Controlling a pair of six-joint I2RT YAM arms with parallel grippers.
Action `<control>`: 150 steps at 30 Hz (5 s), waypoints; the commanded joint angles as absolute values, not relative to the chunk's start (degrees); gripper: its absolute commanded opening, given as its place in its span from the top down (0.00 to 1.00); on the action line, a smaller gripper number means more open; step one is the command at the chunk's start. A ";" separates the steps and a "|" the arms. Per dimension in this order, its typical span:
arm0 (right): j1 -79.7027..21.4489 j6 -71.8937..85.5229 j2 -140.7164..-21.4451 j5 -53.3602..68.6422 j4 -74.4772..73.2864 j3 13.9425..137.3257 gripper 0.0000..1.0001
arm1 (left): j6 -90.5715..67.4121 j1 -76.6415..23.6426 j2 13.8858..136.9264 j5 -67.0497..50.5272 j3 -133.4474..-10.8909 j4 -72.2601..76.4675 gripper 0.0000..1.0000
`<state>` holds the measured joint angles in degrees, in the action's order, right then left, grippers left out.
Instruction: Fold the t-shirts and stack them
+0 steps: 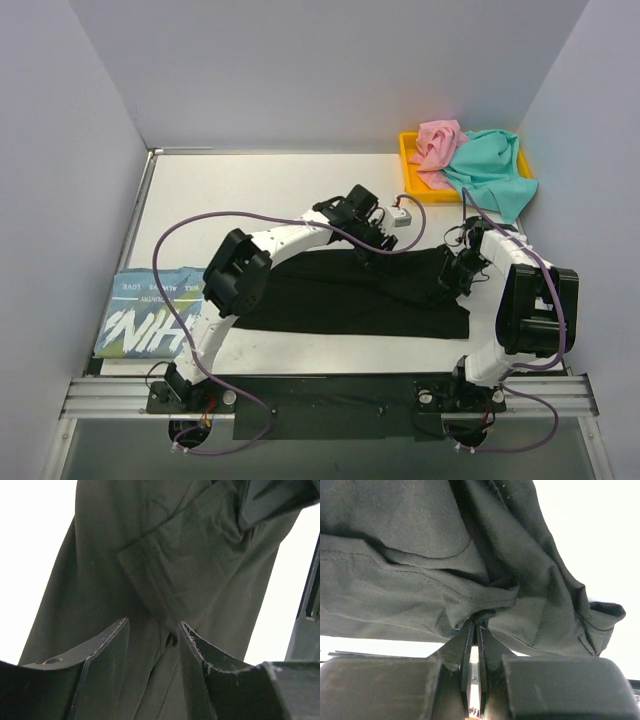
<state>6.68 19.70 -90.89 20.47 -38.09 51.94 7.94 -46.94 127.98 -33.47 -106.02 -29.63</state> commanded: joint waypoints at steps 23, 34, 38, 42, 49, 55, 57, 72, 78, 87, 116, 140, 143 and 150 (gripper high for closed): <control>5.98 19.34 -82.45 19.68 -47.88 53.43 1.00 | -3.34 -47.11 128.94 -38.58 -113.22 -27.86 1.00; 2.72 15.21 -81.29 28.21 -57.66 52.21 1.00 | -1.58 -46.50 124.89 -40.25 -103.63 -26.02 1.00; 2.90 14.15 -86.29 21.99 -53.37 55.44 1.00 | -0.79 -46.49 125.50 -38.06 -101.96 -22.60 1.00; 2.72 14.24 -87.98 16.00 -45.73 57.74 0.95 | 1.39 -46.14 126.82 -32.44 -102.30 -19.35 1.00; 3.16 14.24 -91.11 17.63 -41.98 53.61 0.69 | 0.35 -46.32 128.23 -29.79 -101.34 -15.91 1.00; 5.09 21.07 -85.91 19.34 -39.66 51.34 0.56 | 1.31 -46.41 127.79 -34.19 -99.59 -18.98 1.00; 5.97 24.15 -81.42 19.69 -37.02 50.28 0.57 | 2.19 -46.14 127.70 -34.80 -99.06 -20.12 1.00; 6.86 38.49 -82.35 25.66 -26.20 43.16 0.64 | 5.45 -46.41 127.79 -35.51 -99.05 -21.88 1.00; 6.86 39.20 -82.10 24.17 -24.87 42.28 1.00 | 5.89 -46.49 127.44 -34.72 -99.75 -22.67 1.00; 0.45 29.02 -68.31 11.89 -23.92 40.52 1.00 | 3.34 -45.09 124.98 -35.33 -102.22 -23.03 1.00; 5.27 18.03 -61.69 16.61 2.37 27.94 1.00 | -3.69 -45.44 124.19 -23.83 -95.29 -16.17 1.00; 0.81 24.07 -65.31 16.14 -26.56 47.91 1.00 | 0.35 -46.41 122.69 -30.73 -105.73 -26.38 0.68; -0.95 30.91 -66.70 24.42 -18.15 42.91 1.00 | -3.24 -47.02 124.35 -34.27 -103.72 -20.94 0.98; 1.48 35.59 -78.20 24.62 -13.18 38.94 1.00 | -7.03 -47.02 129.90 -31.57 -101.52 -16.35 1.00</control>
<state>-0.84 31.70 -72.82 24.49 -15.29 40.10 -4.36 -46.85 127.09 -31.81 -102.80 -21.32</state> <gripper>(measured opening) 0.001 0.020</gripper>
